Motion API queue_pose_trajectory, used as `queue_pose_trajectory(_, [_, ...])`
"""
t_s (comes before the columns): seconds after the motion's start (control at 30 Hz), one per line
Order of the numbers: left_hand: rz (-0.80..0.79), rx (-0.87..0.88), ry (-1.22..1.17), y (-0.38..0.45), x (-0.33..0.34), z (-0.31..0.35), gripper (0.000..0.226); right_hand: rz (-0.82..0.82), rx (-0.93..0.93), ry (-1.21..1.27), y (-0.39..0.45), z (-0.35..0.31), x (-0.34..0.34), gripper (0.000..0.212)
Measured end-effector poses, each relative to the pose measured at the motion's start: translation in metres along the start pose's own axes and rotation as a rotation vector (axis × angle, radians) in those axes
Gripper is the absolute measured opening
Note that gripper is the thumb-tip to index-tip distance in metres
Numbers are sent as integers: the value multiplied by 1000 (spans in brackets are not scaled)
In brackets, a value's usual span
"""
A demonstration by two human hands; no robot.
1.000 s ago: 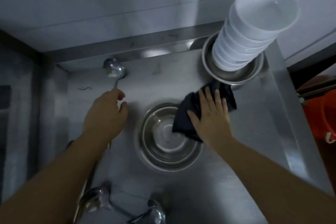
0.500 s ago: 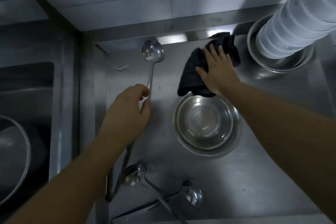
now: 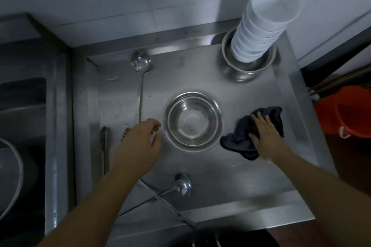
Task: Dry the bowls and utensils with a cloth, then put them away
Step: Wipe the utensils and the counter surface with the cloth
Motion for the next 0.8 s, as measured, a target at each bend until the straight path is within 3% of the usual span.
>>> queue_pose_trajectory(0.3, [7,-88,29,-66,29,57,24,-115,-4,-277,-99,68,11,73])
queue_pose_trajectory(0.5, [19,-152,75,-99,38,91,27,-203,175,-261,-155,65,9,66])
queue_pose_trajectory(0.67, [-28,-198,93,-129,51,100,29,-255,169,-354,-179,72,13,83])
queue_pose_trajectory(0.8, [-65,-252,160,-152,55,86,30,-233,162,-449,-174,55,-1,82])
Point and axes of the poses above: each hand's wrist, its own y-axis towards the middle knuckle, its own x-axis out of the palm, z = x × y, the point moved 1 cm from there along y, towards the middle knuckle
